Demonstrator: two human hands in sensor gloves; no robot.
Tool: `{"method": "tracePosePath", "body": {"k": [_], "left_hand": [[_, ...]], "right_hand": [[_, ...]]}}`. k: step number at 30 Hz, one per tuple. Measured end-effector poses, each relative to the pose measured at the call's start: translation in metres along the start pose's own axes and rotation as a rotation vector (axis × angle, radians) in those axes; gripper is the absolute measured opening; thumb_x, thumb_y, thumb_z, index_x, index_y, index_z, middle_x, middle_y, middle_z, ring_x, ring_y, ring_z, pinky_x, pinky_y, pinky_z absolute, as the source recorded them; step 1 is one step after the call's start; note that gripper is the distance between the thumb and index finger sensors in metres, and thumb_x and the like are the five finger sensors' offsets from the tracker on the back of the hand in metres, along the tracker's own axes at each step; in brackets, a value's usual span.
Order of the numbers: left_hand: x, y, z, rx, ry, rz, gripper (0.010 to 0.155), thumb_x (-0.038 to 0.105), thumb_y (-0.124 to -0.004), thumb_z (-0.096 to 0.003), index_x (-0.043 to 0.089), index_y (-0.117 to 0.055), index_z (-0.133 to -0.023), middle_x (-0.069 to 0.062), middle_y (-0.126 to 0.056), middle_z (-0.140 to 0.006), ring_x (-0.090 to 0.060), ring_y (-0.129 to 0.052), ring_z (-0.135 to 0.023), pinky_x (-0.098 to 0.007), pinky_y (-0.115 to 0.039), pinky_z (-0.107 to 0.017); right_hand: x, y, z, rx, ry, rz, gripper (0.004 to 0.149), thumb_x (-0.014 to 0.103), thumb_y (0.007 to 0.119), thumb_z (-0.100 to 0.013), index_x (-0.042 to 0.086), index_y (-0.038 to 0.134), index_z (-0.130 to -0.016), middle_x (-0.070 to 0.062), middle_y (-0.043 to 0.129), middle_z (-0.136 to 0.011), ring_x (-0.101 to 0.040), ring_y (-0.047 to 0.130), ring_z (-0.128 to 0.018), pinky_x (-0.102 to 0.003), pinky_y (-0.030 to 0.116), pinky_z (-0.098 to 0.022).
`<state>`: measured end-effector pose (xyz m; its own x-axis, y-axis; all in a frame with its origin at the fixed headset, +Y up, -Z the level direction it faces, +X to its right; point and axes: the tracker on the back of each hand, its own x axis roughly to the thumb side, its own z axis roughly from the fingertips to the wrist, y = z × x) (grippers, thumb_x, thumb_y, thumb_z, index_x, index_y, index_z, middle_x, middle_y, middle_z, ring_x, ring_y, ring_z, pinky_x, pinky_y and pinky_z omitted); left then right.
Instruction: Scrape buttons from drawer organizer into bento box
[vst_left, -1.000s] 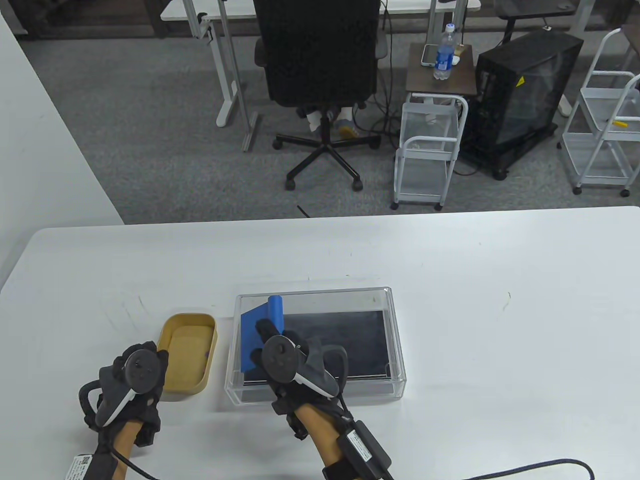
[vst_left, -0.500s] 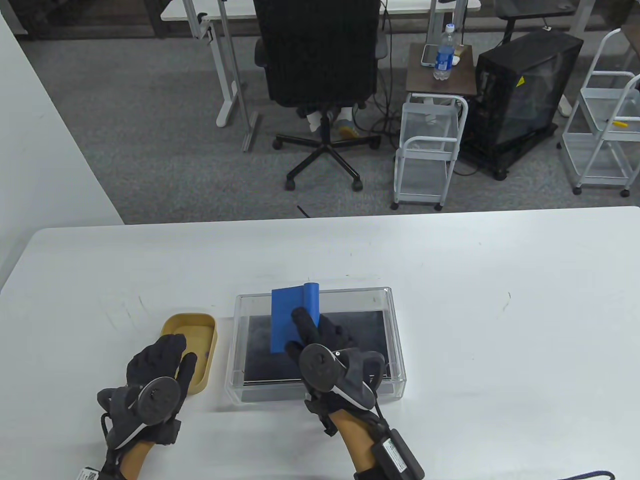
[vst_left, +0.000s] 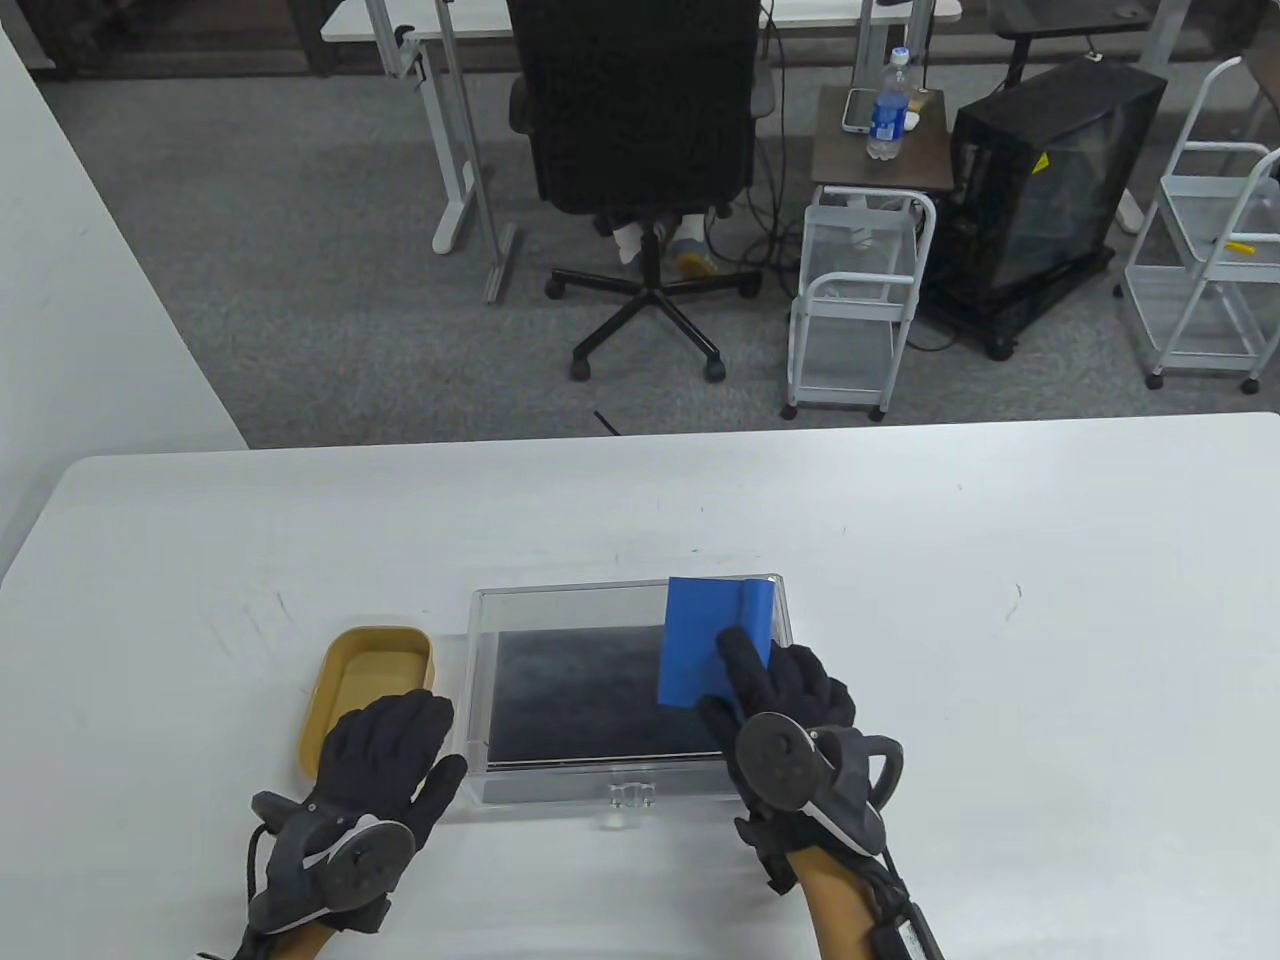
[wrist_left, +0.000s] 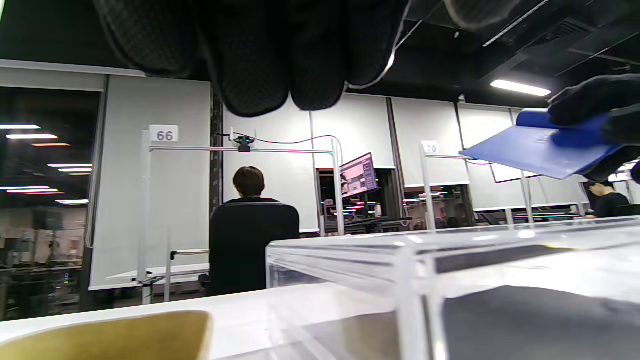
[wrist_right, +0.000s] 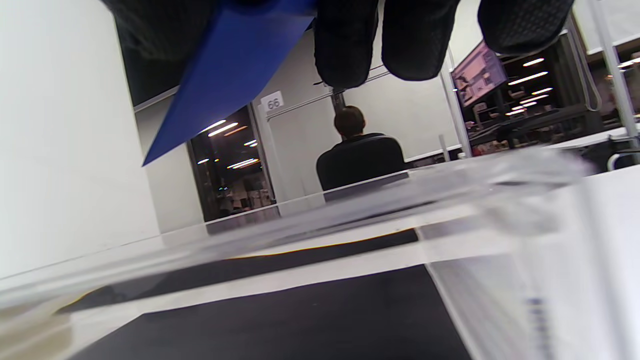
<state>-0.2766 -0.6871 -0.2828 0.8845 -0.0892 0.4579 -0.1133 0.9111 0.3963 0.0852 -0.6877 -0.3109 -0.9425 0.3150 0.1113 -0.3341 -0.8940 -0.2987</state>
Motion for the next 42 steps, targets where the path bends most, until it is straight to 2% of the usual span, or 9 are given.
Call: {"method": "tracePosePath", "body": {"k": [5,13,29,32,39,42], "left_hand": [[0.014,-0.006,0.001,-0.020,-0.081,0.006,0.062,0.055,-0.054,-0.0575,0.021,-0.062,-0.109,-0.007,-0.073,-0.108,-0.037,-0.084,-0.096,-0.062,-0.068,-0.069],[0.027,-0.011,0.003,-0.049,-0.166,0.003,0.063,0.055,-0.054,-0.0573,0.021,-0.060,-0.109,-0.007,-0.072,-0.109,-0.038,-0.082,-0.097,-0.063,-0.067,-0.069],[0.032,-0.014,0.002,-0.086,-0.194,0.031,0.062,0.055,-0.054,-0.0573,0.021,-0.060,-0.109,-0.006,-0.072,-0.109,-0.037,-0.082,-0.097,-0.062,-0.067,-0.069],[0.032,-0.015,0.002,-0.089,-0.194,0.032,0.062,0.055,-0.054,-0.0573,0.021,-0.060,-0.109,-0.006,-0.072,-0.109,-0.037,-0.082,-0.097,-0.062,-0.067,-0.069],[0.032,-0.015,0.002,-0.104,-0.197,0.039,0.062,0.055,-0.054,-0.0573,0.021,-0.060,-0.109,-0.007,-0.072,-0.109,-0.037,-0.083,-0.097,-0.062,-0.067,-0.069],[0.032,-0.016,0.002,-0.103,-0.199,0.039,0.062,0.055,-0.054,-0.0573,0.021,-0.060,-0.109,-0.006,-0.072,-0.109,-0.037,-0.083,-0.097,-0.062,-0.067,-0.069]], "right_hand": [[-0.024,-0.014,0.005,-0.077,0.108,-0.022,0.068,0.056,0.067,-0.053,0.037,0.028,-0.105,-0.012,0.063,-0.109,-0.044,0.064,-0.099,-0.071,0.059,-0.065],[-0.059,-0.013,0.008,-0.070,0.261,-0.034,0.071,0.057,0.067,-0.053,0.034,0.023,-0.105,-0.014,0.060,-0.110,-0.045,0.063,-0.099,-0.072,0.059,-0.065],[-0.126,0.020,0.017,0.190,0.660,-0.172,0.077,0.057,0.062,-0.055,0.025,0.012,-0.105,-0.025,0.043,-0.113,-0.057,0.046,-0.099,-0.077,0.049,-0.063],[-0.135,0.026,0.019,0.218,0.708,-0.194,0.076,0.057,0.062,-0.055,0.025,0.014,-0.105,-0.026,0.043,-0.113,-0.058,0.044,-0.099,-0.078,0.047,-0.063],[-0.150,0.036,0.023,0.270,0.794,-0.121,0.066,0.054,0.065,-0.055,0.027,0.028,-0.103,-0.028,0.050,-0.108,-0.056,0.042,-0.099,-0.077,0.046,-0.063],[-0.150,0.038,0.020,0.294,0.801,-0.089,0.058,0.050,0.069,-0.055,0.024,0.044,-0.100,-0.034,0.040,-0.110,-0.061,0.037,-0.097,-0.078,0.044,-0.062]]}}
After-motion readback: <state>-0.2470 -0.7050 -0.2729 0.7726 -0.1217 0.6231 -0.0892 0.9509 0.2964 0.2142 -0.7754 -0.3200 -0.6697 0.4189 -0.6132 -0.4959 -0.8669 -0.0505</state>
